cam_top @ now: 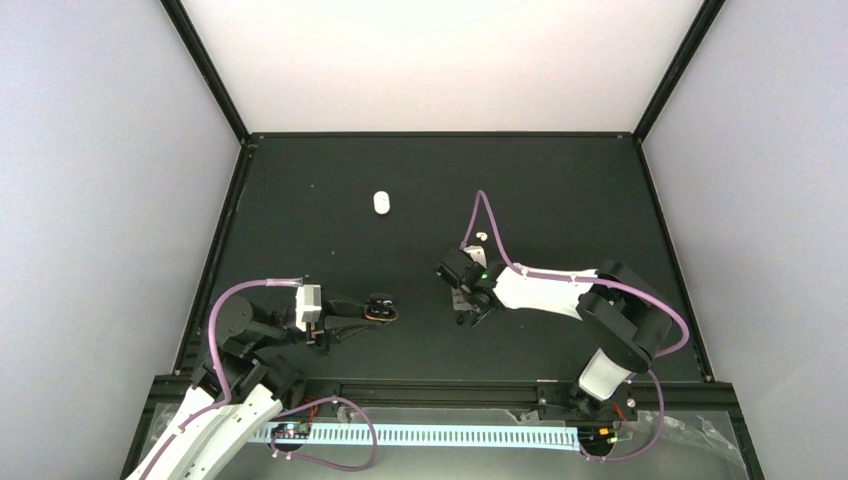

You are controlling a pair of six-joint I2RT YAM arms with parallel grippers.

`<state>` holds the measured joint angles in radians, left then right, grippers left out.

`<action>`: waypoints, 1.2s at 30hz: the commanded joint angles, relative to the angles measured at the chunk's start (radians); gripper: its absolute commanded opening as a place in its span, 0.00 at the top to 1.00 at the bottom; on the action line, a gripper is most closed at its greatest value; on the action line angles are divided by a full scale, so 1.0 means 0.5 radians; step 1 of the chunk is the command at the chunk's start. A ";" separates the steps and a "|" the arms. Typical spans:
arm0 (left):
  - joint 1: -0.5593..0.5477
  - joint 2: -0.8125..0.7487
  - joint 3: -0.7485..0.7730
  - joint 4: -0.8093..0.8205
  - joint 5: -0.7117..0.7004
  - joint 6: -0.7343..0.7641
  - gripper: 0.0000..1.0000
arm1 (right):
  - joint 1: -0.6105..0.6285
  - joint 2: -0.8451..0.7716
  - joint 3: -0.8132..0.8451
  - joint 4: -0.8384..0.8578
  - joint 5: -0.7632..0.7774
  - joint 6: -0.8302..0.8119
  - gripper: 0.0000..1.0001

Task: Insert the wireless bluetooth earbuds into the charging case
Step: Pick up the earbud from the center of the board.

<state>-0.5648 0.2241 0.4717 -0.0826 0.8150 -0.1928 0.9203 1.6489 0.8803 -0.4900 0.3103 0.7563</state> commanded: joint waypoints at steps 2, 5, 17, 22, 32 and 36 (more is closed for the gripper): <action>-0.003 0.012 0.041 -0.017 -0.002 0.011 0.98 | -0.024 0.090 -0.061 -0.059 0.002 -0.026 0.80; -0.004 0.012 0.041 -0.016 -0.001 0.011 0.98 | -0.024 0.078 -0.079 -0.051 -0.002 -0.023 0.81; -0.005 0.018 0.041 -0.015 -0.007 0.011 0.98 | -0.025 -0.030 -0.154 -0.033 0.026 0.009 0.86; -0.004 0.021 0.041 -0.014 -0.007 0.018 0.98 | -0.022 -0.109 -0.165 -0.025 0.050 0.013 0.88; -0.004 0.018 0.039 -0.018 -0.021 0.015 0.98 | -0.024 -0.218 -0.171 -0.017 0.060 0.016 0.93; -0.004 0.012 0.038 -0.011 -0.035 0.011 0.99 | -0.024 -0.430 -0.160 0.003 0.092 0.015 0.93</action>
<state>-0.5648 0.2245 0.4717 -0.0826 0.8116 -0.1928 0.9138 1.5444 0.7986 -0.4843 0.3164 0.7574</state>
